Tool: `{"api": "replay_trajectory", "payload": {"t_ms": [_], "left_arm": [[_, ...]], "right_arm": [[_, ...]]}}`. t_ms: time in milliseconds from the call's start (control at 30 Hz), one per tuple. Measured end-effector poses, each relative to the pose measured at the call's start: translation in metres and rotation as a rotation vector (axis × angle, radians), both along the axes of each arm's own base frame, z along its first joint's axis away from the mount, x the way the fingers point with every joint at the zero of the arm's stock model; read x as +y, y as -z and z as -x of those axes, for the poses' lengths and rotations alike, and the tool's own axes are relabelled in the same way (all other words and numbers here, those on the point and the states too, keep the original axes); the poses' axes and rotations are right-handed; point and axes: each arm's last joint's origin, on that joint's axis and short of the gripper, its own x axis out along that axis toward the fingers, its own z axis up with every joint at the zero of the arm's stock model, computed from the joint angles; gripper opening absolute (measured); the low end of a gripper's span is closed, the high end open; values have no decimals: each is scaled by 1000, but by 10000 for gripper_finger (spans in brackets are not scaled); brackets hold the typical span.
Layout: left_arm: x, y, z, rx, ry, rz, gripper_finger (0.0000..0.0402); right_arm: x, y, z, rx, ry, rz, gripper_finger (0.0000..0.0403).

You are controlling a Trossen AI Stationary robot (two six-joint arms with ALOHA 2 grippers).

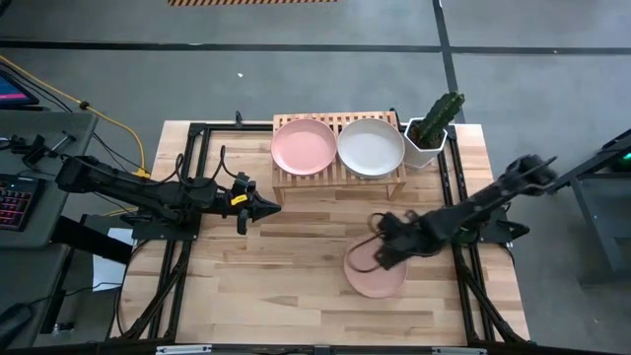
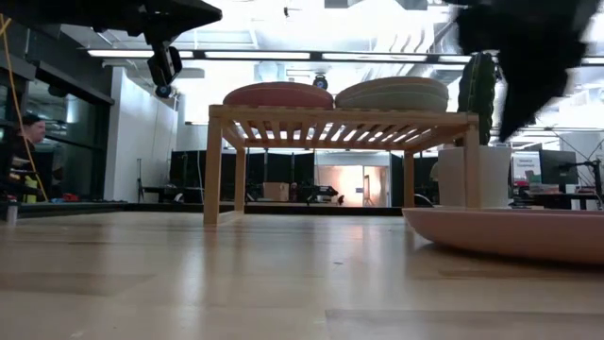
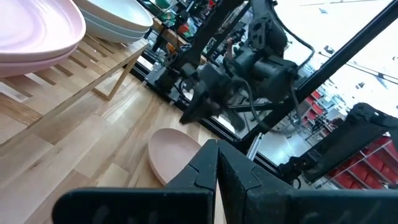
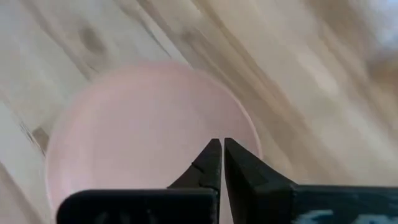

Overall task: Place and stack plates onto a shelf
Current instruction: Stack the pink plate on top of the other pink plate on the shelf

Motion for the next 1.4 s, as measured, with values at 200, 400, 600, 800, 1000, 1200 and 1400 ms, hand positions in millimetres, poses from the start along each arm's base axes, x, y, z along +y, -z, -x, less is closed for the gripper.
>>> {"api": "replay_trajectory", "payload": {"t_ms": [200,400,600,800,1000,1200,1400], "left_arm": [[0,0,0,1,-1,-1,0],[0,0,0,1,-1,-1,0],[0,0,0,1,-1,-2,0],[0,0,0,1,-7,-3,0],[0,0,0,1,-9,-3,0],[0,0,0,1,-10,-3,0],[0,0,0,1,-10,-3,0]], "right_arm": [[-1,13,80,-93,297,-232,0],[-9,39,113,-351,551,-486,20],[-9,59,115,-324,592,-529,112],[-2,66,110,-258,551,-529,182],[7,79,101,-235,556,-521,190],[18,94,89,-244,555,-532,190],[23,102,83,-244,639,-527,113]]}}
